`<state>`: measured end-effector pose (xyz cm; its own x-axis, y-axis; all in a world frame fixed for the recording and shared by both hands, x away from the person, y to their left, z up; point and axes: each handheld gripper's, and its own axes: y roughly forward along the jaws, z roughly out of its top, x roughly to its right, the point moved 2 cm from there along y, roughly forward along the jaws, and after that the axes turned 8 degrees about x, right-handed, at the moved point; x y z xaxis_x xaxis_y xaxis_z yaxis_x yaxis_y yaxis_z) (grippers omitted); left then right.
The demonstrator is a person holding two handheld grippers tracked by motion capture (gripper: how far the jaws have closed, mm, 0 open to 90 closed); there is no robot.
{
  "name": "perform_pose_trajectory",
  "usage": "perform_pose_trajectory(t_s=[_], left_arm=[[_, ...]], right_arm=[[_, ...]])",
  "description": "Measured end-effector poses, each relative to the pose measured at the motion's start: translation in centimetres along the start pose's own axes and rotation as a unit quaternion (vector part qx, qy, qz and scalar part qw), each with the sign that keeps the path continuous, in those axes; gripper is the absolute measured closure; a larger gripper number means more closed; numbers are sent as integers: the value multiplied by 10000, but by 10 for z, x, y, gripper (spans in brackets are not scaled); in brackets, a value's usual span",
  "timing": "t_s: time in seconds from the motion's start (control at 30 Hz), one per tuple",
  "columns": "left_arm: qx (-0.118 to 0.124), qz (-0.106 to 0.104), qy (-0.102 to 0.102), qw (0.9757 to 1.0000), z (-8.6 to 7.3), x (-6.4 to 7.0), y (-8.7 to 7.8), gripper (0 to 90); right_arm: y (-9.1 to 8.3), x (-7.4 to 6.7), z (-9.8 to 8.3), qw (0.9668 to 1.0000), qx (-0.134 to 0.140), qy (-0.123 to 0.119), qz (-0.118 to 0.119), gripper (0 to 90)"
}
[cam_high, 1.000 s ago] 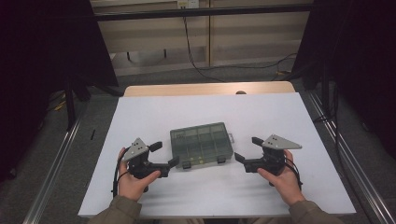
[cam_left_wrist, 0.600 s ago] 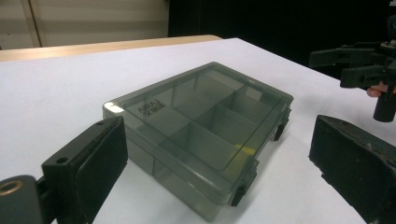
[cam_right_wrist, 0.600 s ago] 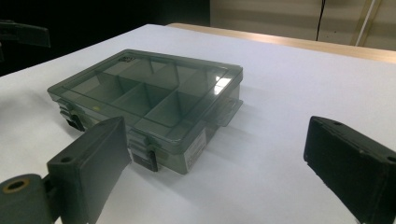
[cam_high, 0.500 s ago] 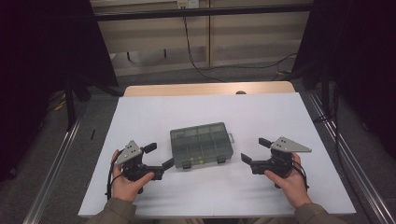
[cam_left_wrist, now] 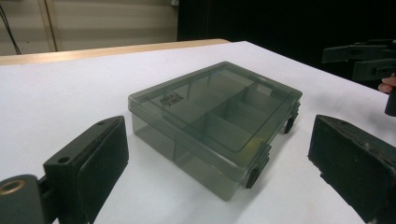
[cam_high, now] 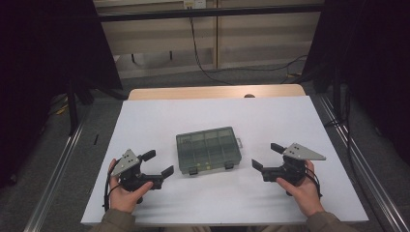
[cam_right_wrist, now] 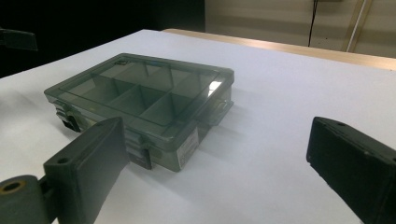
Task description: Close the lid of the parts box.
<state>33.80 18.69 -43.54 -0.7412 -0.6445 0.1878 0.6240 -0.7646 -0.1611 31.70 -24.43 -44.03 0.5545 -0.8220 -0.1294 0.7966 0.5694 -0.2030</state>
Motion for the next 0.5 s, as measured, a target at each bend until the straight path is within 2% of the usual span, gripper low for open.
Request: perform_pose_trajectory(t_s=[0.33,0.5], left_arm=[[8,10,17,10000,-2,-1,-6,48],[57,60,-47,10000,-3,-2,-9,48]], right_arm=[[-10,5,-3,9999,56,19,-83,43],[-12,7,-4,9999,77,21,-115,41]])
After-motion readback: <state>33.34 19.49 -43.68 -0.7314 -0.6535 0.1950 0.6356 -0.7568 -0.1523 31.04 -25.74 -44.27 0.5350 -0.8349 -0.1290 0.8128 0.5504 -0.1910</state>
